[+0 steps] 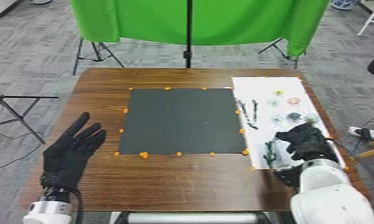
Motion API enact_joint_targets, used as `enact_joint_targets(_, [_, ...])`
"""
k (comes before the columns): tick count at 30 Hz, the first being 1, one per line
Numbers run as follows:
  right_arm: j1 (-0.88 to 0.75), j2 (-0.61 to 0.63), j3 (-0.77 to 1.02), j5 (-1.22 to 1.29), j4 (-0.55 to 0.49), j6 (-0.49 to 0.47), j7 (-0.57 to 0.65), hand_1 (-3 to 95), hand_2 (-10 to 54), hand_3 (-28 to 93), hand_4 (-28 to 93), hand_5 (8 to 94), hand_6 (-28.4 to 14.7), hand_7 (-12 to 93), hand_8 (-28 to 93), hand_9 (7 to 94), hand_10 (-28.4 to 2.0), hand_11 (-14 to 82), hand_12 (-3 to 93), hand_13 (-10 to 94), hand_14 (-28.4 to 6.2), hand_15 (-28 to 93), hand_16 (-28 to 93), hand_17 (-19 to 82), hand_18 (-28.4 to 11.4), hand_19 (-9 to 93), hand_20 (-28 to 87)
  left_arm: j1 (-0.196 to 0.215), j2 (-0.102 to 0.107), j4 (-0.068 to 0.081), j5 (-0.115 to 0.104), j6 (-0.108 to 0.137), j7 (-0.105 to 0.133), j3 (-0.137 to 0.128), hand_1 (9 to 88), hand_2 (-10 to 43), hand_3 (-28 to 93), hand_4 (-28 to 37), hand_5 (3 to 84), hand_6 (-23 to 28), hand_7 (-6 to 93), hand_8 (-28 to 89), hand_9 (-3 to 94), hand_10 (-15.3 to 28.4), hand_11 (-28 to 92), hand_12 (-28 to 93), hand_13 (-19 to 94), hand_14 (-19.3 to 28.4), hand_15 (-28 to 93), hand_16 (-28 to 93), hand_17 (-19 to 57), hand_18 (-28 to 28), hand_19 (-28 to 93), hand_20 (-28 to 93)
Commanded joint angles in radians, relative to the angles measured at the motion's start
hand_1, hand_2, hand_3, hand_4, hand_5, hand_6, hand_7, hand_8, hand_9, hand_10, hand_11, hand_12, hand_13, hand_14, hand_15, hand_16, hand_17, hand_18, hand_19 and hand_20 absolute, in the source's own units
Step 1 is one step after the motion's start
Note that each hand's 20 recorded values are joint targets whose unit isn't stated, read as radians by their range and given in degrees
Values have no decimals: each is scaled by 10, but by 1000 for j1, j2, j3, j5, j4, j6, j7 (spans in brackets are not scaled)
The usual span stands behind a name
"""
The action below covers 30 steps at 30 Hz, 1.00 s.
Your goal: Arrange flowers
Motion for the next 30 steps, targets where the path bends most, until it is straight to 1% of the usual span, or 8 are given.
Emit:
enact_joint_targets(1, [71, -25, -90, -81, 37, -169, 99, 325, -18, 745, -240, 661, -54, 143, -119, 739, -157, 350, 166, 702, -119, 689, 142, 412, -214, 924, 27, 10, -6, -3, -1, 8, -9, -5, 232, 24, 819, -259, 375, 66, 107, -93, 345, 198, 220, 118, 210, 270, 483, -65, -115, 284, 506, 160])
enact_joint_targets(7, [101, -32, -153, -122, 58, -262, 138, 326, -32, 731, -237, 667, -64, 132, -114, 750, -160, 343, 167, 720, -116, 689, 147, 435, -216, 931, 19, 17, -6, -7, -4, 12, -7, -11, 232, 25, 821, -258, 374, 66, 108, -93, 345, 198, 220, 118, 211, 270, 483, -66, -115, 284, 506, 159])
enact_joint_targets(11, [149, -36, -221, -167, 83, -335, 146, 330, -38, 724, -236, 677, -67, 130, -110, 755, -162, 342, 169, 723, -115, 690, 150, 441, -216, 932, 24, 18, -23, -9, 5, 10, -24, -21, 233, 25, 821, -257, 375, 66, 108, -94, 345, 199, 220, 118, 212, 271, 485, -66, -115, 284, 507, 158])
enact_joint_targets(16, [222, -29, -331, -234, 128, -377, 150, 350, -53, 706, -234, 728, -60, 149, -109, 778, -157, 350, 175, 739, -109, 685, 154, 453, -215, 932, 35, 12, -23, -7, 3, 7, -29, -19, 234, 26, 820, -257, 375, 66, 109, -94, 345, 198, 221, 118, 212, 271, 484, -67, -115, 284, 507, 156])
enact_joint_targets(19, [250, -26, -383, -272, 156, -394, 152, 379, -70, 697, -234, 751, -50, 166, -109, 793, -150, 365, 180, 748, -106, 683, 159, 459, -214, 932, 48, 9, -11, -6, -5, 14, -21, -14, 233, 26, 821, -256, 375, 67, 109, -94, 346, 198, 221, 118, 212, 271, 485, -67, -115, 284, 508, 156])
enact_joint_targets(22, [262, -27, -410, -294, 176, -416, 139, 468, -94, 667, -262, 794, -43, 210, 17, 823, -134, 405, 188, 780, -90, 684, 177, 484, -208, 932, 102, 14, -11, -8, -3, 12, -17, -16, 234, 27, 820, -255, 375, 67, 109, -94, 346, 199, 221, 118, 213, 272, 487, -66, -115, 284, 508, 156])
enact_joint_targets(26, [256, -19, -417, -315, 185, -388, 138, 555, -95, 657, -281, 833, -35, 249, 51, 861, -115, 426, 208, 810, -75, 692, 197, 504, -200, 932, 171, 18, -4, -8, -10, 18, -7, -15, 235, 28, 819, -255, 375, 67, 110, -94, 346, 199, 221, 118, 213, 272, 487, -68, -115, 284, 509, 155])
enact_joint_targets(30, [242, 1, -413, -357, 183, -329, 130, 572, -95, 667, -282, 856, -42, 238, 65, 877, -109, 403, 243, 822, -69, 691, 203, 508, -201, 932, 208, 17, -13, -9, -5, 16, -18, -26, 235, 28, 820, -254, 375, 67, 111, -95, 346, 200, 221, 117, 213, 272, 485, -68, -115, 284, 509, 154])
